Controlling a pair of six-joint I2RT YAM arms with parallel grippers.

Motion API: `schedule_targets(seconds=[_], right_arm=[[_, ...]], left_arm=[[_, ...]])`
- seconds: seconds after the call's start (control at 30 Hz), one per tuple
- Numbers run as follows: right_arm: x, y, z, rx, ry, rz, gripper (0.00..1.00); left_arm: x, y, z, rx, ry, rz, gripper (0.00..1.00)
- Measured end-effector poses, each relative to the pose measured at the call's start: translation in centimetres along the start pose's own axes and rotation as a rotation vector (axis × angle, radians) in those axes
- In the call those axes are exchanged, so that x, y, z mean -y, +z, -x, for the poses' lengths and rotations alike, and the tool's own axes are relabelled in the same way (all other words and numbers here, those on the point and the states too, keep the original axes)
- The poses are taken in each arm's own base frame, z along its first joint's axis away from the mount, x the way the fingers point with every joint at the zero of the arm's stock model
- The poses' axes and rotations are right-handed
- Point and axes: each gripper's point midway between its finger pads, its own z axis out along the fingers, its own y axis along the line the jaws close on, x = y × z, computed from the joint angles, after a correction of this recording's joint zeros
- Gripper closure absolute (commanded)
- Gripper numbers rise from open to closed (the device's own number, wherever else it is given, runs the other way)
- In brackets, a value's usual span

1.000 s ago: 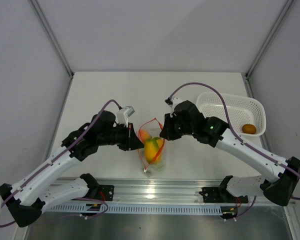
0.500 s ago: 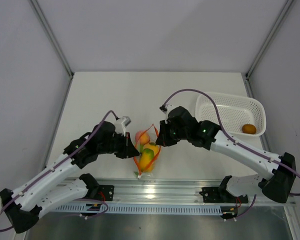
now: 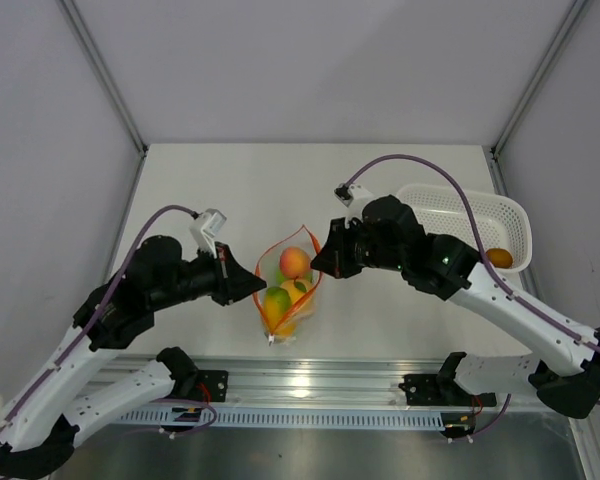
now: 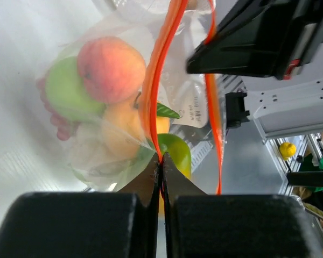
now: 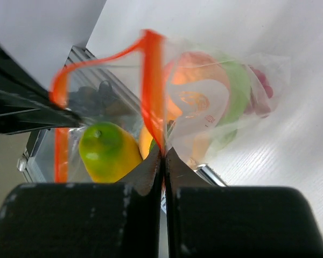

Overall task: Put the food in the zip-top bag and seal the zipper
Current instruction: Adjust the zipper food storage bag at the center of the board.

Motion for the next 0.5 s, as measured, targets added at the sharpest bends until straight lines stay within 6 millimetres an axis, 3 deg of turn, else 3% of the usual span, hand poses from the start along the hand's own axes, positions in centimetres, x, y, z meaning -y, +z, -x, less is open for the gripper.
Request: schedule_targets(seconds=[0.07,0.2,0.27,0.37,0.47,0.5], right_arm=[[0.1,0.1,-0.2,-0.001,0.0,0.004,1.0],[2.2,2.0,-2.7,-0.077,0.017,-0.04,1.0],[3.1,2.9,-3.5,-0.113,0.028,-0.069,1.0],[3.1,3.0,-3.6,-0.12,0.024,-0.065,0.9],[2.5,2.7,-3.0,-0.108,0.009,-0.043,0.74],[2.3,2.5,-2.7,-0.102,0.002,-0.035,0.6]], left_arm=[[-1.0,1.0,-1.0,-0.019,-0.007,0.013,0.99],[-5.3,3.8,-5.6,-0.166,-0.054,0.123,0.99],[-6.5,4.4,-7.0,-0.224,-0.073,0.166,0.99],[-5.7,3.8,-6.2,-0.209,-0.068,0.155,1.0],[-3.2,2.3,-3.3,-0.123,-0.039,0.095,1.0],[-2.5,1.9,-2.4,-0.097,-0.03,0.078,0.99]])
